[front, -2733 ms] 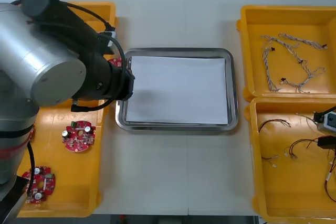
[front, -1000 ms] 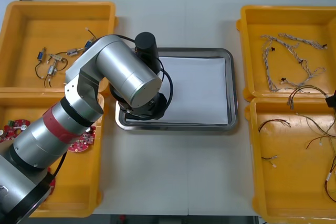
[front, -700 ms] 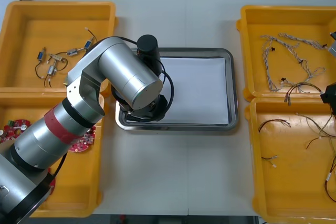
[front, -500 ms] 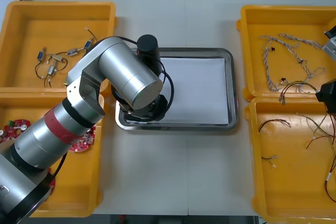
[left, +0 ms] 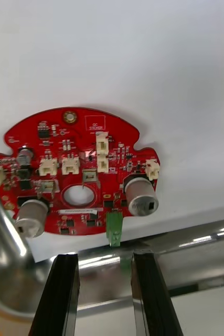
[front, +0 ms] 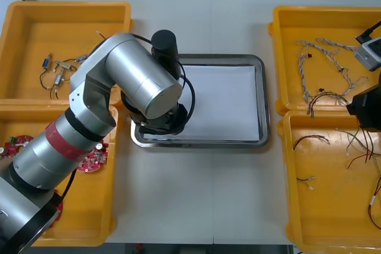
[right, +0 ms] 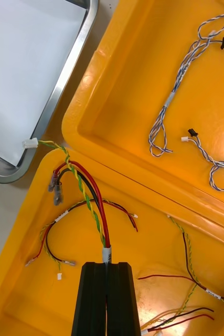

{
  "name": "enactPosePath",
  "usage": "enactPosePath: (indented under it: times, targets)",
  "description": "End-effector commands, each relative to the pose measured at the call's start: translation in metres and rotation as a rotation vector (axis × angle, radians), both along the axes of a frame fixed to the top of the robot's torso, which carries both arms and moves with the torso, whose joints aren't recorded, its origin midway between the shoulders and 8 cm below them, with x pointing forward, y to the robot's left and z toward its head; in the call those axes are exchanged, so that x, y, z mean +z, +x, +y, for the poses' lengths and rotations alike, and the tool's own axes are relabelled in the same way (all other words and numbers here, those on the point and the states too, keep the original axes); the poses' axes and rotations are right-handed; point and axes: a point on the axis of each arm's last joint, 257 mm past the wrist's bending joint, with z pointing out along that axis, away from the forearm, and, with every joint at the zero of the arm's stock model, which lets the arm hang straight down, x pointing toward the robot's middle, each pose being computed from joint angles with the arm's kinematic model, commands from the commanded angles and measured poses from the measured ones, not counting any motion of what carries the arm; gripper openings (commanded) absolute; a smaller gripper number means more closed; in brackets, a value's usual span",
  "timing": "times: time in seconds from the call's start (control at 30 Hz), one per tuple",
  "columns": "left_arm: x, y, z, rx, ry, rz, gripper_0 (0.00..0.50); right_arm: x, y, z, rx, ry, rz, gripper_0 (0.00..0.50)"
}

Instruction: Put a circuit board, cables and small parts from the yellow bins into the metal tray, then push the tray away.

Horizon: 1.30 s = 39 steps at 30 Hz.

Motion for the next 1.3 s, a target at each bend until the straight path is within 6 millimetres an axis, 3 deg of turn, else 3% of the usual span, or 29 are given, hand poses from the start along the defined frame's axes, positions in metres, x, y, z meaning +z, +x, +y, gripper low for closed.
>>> enactPosePath:
  times: [0.03, 0.3, 0.4, 0.47, 0.5, 0.8, 1.0, 1.2, 1.3]
  targets:
    - [0.060, 0.004, -0.014, -0.016, -0.081, -0.073, 0.296, 0.011, 0.004, 0.020, 0.030, 0.015, -0.038, 0.000]
    - [0.125, 0.015, 0.011, 0.008, -0.172, -0.206, 0.328, 0.010, 0.004, 0.026, 0.047, 0.018, -0.036, 0.000]
    - [0.142, 0.016, 0.028, 0.014, -0.201, -0.240, 0.360, 0.010, 0.005, 0.030, 0.059, 0.009, -0.037, 0.000]
    - [0.149, 0.016, 0.051, 0.014, -0.196, -0.268, 0.382, 0.010, 0.006, 0.034, 0.069, -0.001, -0.037, 0.000]
    - [0.149, 0.016, 0.058, 0.015, -0.191, -0.274, 0.387, 0.009, 0.006, 0.035, 0.073, -0.002, -0.036, 0.000]
    - [0.161, 0.009, 0.175, 0.038, -0.098, -0.332, 0.412, 0.012, 0.010, 0.064, 0.181, -0.050, -0.046, 0.000]
    - [0.158, 0.004, 0.240, 0.084, -0.018, -0.318, 0.412, 0.008, 0.012, 0.081, 0.250, -0.102, -0.045, 0.000]
    - [0.144, 0.006, 0.289, 0.193, -0.021, -0.249, 0.412, 0.003, 0.012, 0.095, 0.346, -0.152, -0.034, 0.000]
    - [0.134, 0.008, 0.303, 0.234, -0.022, -0.210, 0.412, 0.000, 0.017, 0.098, 0.417, -0.184, -0.036, 0.000]
